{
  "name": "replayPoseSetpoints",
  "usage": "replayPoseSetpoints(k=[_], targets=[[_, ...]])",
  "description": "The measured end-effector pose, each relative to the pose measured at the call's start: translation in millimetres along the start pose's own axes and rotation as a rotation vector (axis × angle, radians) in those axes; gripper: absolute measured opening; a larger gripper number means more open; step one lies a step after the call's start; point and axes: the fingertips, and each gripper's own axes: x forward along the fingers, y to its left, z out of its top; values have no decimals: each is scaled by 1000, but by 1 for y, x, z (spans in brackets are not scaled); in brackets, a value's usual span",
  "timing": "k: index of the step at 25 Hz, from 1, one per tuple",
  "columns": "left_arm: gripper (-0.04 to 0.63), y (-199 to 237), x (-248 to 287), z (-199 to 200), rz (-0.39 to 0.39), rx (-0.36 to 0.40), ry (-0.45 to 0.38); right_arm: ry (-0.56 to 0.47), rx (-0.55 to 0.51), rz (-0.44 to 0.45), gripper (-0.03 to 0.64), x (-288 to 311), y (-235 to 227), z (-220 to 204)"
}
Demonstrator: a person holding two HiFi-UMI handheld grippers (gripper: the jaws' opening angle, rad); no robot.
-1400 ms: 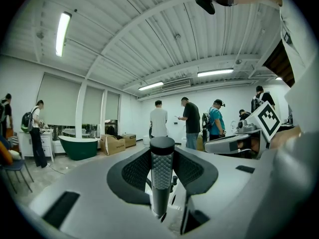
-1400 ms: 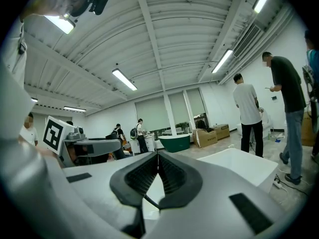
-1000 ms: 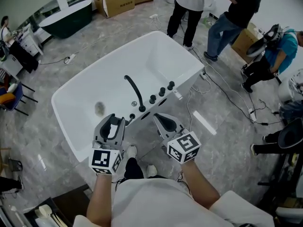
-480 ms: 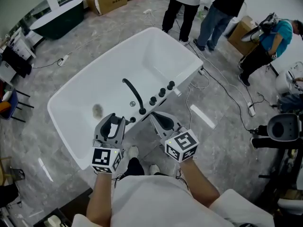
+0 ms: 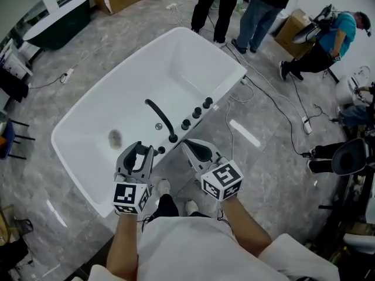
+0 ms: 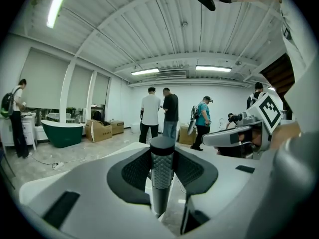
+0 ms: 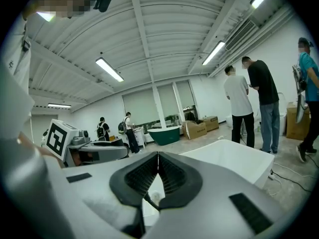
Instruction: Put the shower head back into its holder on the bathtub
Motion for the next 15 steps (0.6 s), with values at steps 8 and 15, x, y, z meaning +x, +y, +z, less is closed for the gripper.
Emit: replayPoseSetpoints(k=[8, 15], targets=[[144, 21, 34, -19, -45, -3, 42, 44, 26, -41, 17, 15, -20, -17], [144, 32, 59, -46, -66, -1, 99, 87, 49, -71, 17, 24, -41, -40]])
